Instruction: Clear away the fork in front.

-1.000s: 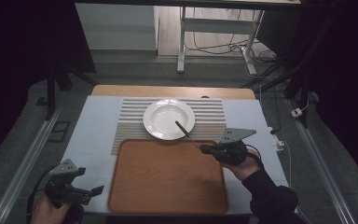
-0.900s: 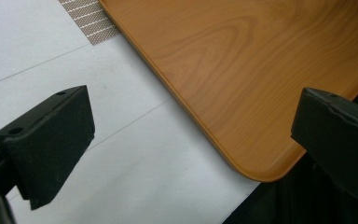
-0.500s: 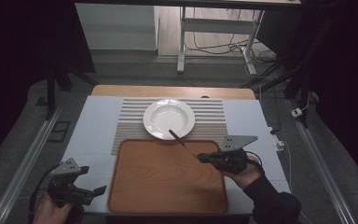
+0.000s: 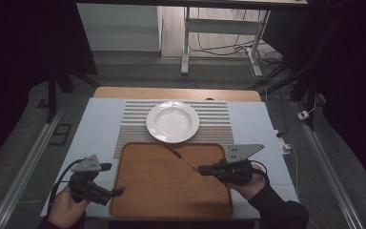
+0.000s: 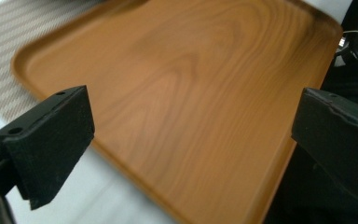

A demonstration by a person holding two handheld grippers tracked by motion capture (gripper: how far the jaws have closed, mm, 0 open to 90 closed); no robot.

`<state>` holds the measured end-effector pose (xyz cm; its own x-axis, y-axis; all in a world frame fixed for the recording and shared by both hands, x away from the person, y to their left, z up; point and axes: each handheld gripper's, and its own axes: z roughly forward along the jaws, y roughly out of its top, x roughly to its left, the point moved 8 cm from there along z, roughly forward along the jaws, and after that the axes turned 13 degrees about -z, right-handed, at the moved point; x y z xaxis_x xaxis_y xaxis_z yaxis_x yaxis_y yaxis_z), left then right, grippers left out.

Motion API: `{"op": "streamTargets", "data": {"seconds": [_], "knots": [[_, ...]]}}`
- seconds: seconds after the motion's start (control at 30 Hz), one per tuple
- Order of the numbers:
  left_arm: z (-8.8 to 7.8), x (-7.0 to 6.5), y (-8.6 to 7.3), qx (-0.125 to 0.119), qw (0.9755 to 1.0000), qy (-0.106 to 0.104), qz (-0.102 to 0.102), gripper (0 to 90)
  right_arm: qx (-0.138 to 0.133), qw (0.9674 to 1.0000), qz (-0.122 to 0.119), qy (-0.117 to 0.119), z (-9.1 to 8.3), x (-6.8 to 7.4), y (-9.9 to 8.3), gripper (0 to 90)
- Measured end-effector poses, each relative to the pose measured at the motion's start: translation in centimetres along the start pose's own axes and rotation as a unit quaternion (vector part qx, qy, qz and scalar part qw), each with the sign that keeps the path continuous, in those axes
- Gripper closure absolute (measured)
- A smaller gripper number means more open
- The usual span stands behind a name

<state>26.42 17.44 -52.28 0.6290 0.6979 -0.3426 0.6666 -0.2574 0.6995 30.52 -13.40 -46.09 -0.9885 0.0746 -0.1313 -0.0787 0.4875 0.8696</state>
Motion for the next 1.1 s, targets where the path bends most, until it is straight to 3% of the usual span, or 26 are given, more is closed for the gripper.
{"op": "streamTargets", "data": {"seconds": [0.13,0.3,0.43,0.53,0.67,0.87,1.1], "knots": [[0.9,-0.3,1.2,-0.001,0.9997,-0.005,0.022,0.0,-0.011,0.9997,-0.003,0.022,0.0,0.8,0.2,89.6],[2.3,-0.9,2.6,0.017,0.9989,-0.016,0.042,0.0,-0.020,0.9986,-0.005,0.049,0.2,1.6,0.4,89.5],[3.7,-1.3,3.5,0.034,0.9967,-0.015,0.072,0.0,-0.020,0.9975,-0.008,0.068,0.4,2.2,0.4,89.5],[4.7,-1.8,4.0,0.041,0.9944,-0.026,0.094,0.0,-0.019,0.9964,-0.013,0.081,0.6,2.6,0.3,89.5],[5.8,-2.5,4.4,0.064,0.9878,-0.033,0.138,0.0,-0.021,0.9946,-0.017,0.100,0.9,3.2,0.4,89.5],[7.4,-3.7,4.5,0.099,0.9729,-0.042,0.205,0.6,-0.020,0.9909,-0.027,0.130,1.2,4.1,0.6,89.5],[8.5,-4.8,4.3,0.122,0.9576,-0.050,0.256,9.2,-0.012,0.9845,-0.047,0.168,1.5,5.3,0.5,89.5]]}}
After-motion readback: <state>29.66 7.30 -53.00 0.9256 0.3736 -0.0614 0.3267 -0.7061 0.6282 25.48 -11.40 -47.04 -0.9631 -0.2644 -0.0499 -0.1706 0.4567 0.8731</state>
